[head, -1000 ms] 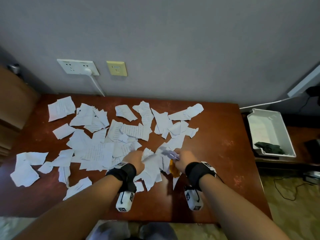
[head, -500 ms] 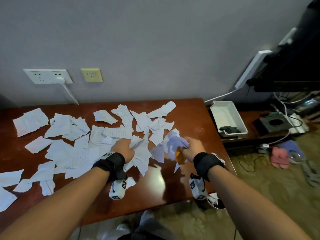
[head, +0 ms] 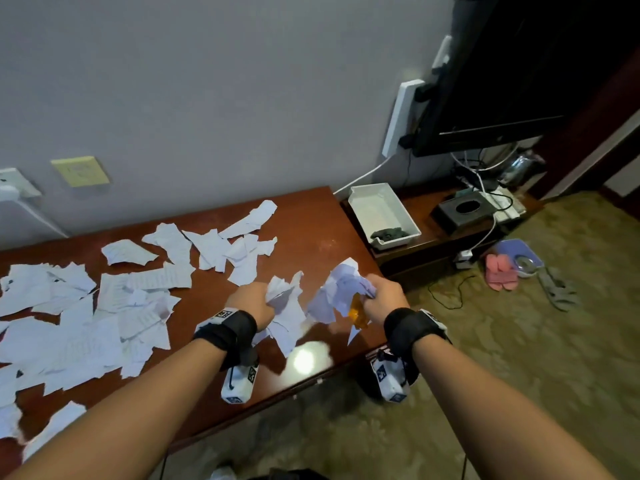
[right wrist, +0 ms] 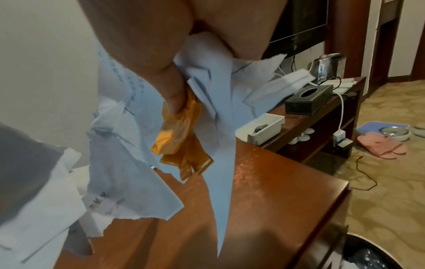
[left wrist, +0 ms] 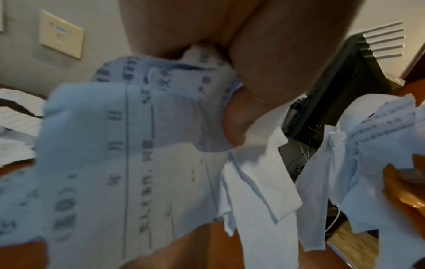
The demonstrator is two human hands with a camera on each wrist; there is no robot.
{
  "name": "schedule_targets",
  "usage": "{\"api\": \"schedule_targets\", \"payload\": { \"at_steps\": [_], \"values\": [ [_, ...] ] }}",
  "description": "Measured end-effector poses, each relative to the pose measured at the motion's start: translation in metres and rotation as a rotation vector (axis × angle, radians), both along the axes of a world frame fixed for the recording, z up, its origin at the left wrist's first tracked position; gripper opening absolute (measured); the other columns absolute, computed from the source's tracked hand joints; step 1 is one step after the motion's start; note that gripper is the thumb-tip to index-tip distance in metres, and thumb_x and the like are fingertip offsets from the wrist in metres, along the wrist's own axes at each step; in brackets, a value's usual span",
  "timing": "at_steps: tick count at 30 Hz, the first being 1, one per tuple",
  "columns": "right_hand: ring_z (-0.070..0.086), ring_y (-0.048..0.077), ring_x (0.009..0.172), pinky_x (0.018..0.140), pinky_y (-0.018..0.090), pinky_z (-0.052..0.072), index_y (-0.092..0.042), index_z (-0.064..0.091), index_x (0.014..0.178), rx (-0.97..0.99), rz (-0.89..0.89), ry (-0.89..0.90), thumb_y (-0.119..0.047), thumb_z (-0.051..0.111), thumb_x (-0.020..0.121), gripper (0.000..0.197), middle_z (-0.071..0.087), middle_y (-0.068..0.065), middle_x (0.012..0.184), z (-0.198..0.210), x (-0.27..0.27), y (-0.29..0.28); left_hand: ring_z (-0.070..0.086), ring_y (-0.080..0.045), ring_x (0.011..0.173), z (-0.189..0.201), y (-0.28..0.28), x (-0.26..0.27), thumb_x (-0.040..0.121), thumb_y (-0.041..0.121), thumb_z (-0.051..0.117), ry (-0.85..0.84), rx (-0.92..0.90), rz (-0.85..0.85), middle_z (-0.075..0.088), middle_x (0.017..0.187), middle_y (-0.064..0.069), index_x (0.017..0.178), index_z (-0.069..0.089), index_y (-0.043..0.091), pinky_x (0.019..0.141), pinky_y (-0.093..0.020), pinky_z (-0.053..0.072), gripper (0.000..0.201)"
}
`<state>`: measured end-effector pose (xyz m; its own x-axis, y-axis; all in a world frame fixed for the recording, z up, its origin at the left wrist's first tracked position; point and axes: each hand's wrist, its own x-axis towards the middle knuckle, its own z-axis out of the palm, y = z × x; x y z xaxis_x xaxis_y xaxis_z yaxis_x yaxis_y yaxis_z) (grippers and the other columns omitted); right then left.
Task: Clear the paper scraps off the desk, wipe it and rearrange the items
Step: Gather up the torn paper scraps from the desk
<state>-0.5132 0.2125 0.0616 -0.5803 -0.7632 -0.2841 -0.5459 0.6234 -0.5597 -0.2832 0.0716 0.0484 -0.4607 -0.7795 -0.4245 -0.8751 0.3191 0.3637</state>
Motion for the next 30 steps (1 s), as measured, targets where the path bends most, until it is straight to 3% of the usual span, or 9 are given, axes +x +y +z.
{"api": "schedule_targets", "payload": {
  "at_steps": [5,12,15,20,24,30],
  "values": [
    [0.062,0.028,0.072,0.068,0.043,0.059,-0.018,0.055,0.077,0.011,-0.005,0.001,-0.009,0.056,0.079,0.009,0.06,0.005,0.074,-0.005,-0.08,0.042,0.064,-0.028,0.084,0.0,0.054,-0.08,0.089,0.019,0.058,-0.014,-0.002,0.007,0.068,0.094,-0.009,0.092,0.063,0.014,0.077,-0.035,0.056,0.008],
    [0.061,0.028,0.077,0.073,0.04,0.056,-0.016,0.057,0.082,0.037,0.03,-0.017,-0.008,0.054,0.084,0.008,0.062,0.007,0.08,-0.017,-0.161,0.088,0.065,-0.024,0.081,-0.013,0.112,-0.172,0.089,0.018,0.059,-0.022,0.032,0.005,0.066,0.088,-0.006,0.092,0.063,0.015,0.076,-0.034,0.057,0.006],
    [0.062,0.03,0.08,0.074,0.041,0.055,-0.013,0.059,0.085,0.057,0.02,-0.046,-0.006,0.054,0.086,0.009,0.063,0.01,0.082,-0.029,-0.194,0.098,0.064,-0.023,0.076,-0.016,0.116,-0.202,0.086,0.017,0.056,-0.082,-0.012,-0.029,0.063,0.082,-0.004,0.085,0.061,0.016,0.07,-0.034,0.057,0.004],
    [0.063,0.027,0.079,0.076,0.043,0.057,-0.016,0.06,0.088,0.082,-0.01,-0.066,-0.01,0.057,0.087,0.006,0.065,0.008,0.084,-0.052,-0.242,0.099,0.057,-0.022,0.07,-0.018,0.103,-0.251,0.086,0.014,0.056,-0.221,-0.135,-0.116,0.053,0.076,0.001,0.08,0.055,0.018,0.06,-0.03,0.045,0.007],
    [0.061,0.024,0.079,0.069,0.029,0.05,-0.012,0.062,0.095,0.146,0.008,-0.075,-0.01,0.057,0.09,0.007,0.065,0.007,0.087,-0.063,-0.274,0.094,0.061,-0.024,0.072,-0.024,0.09,-0.292,0.089,0.017,0.058,-0.338,-0.114,-0.181,0.055,0.074,0.001,0.087,0.063,0.017,0.063,-0.031,0.047,0.006],
    [0.065,0.027,0.084,0.077,0.038,0.058,-0.015,0.065,0.102,0.172,0.0,-0.11,-0.009,0.06,0.088,0.016,0.069,0.009,0.094,-0.087,-0.313,0.076,0.058,-0.024,0.071,-0.035,0.085,-0.318,0.089,0.02,0.058,-0.331,-0.051,-0.2,0.057,0.075,0.0,0.084,0.058,0.017,0.063,-0.03,0.047,0.006]
  ]
}}
